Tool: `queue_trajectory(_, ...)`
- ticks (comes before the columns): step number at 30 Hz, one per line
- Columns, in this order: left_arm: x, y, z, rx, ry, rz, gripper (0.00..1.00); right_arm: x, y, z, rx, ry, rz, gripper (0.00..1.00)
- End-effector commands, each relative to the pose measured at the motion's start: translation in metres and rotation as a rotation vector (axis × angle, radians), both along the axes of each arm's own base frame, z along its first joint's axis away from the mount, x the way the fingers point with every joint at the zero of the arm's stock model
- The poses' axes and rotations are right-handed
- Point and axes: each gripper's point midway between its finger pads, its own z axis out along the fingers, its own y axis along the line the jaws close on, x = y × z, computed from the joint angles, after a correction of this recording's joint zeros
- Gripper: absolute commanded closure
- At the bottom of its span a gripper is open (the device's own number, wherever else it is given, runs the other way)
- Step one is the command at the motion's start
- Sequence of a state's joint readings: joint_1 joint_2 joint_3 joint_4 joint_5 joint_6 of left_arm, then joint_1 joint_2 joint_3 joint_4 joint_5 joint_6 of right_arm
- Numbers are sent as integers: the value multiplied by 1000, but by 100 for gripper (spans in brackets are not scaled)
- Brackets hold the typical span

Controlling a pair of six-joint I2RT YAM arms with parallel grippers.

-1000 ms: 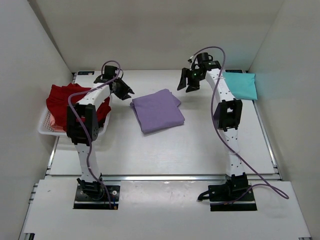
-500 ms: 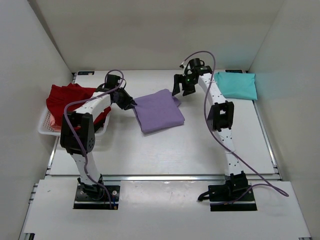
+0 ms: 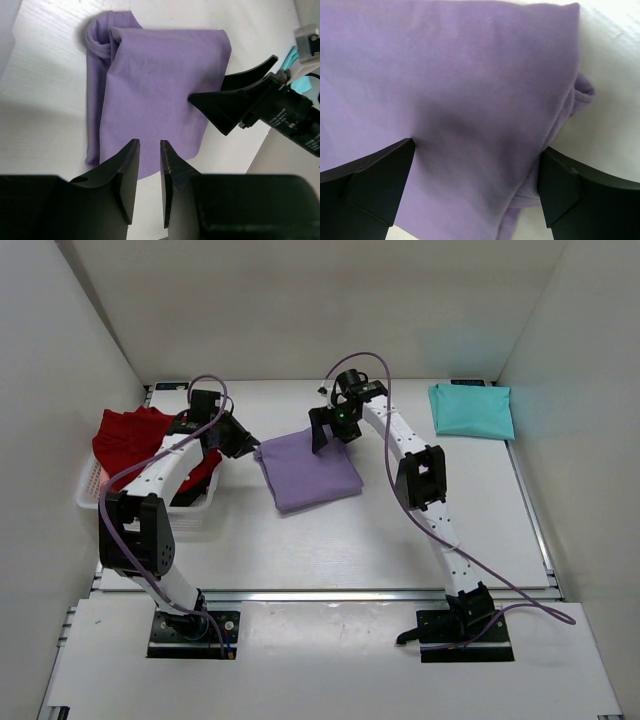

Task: Fold and stack the t-shirts
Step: Put the neatly folded tshirt into the corner of the board with the right arm

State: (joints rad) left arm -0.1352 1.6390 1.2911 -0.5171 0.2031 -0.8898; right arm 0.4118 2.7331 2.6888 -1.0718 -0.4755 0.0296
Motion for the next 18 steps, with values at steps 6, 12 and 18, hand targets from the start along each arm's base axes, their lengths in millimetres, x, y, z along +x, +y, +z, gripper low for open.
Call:
queue_trajectory(6, -18, 12, 9, 10, -28, 10, 66, -47, -23, -40, -196, 200, -43, 0)
queue_trajectory(12, -24, 8, 12, 4, -34, 1, 66, -63, -39, -51, -310, 244, -68, 1)
queue_trajectory(18, -23, 12, 13, -4, -32, 19, 66, -86, -42, -72, -510, 249, -91, 0)
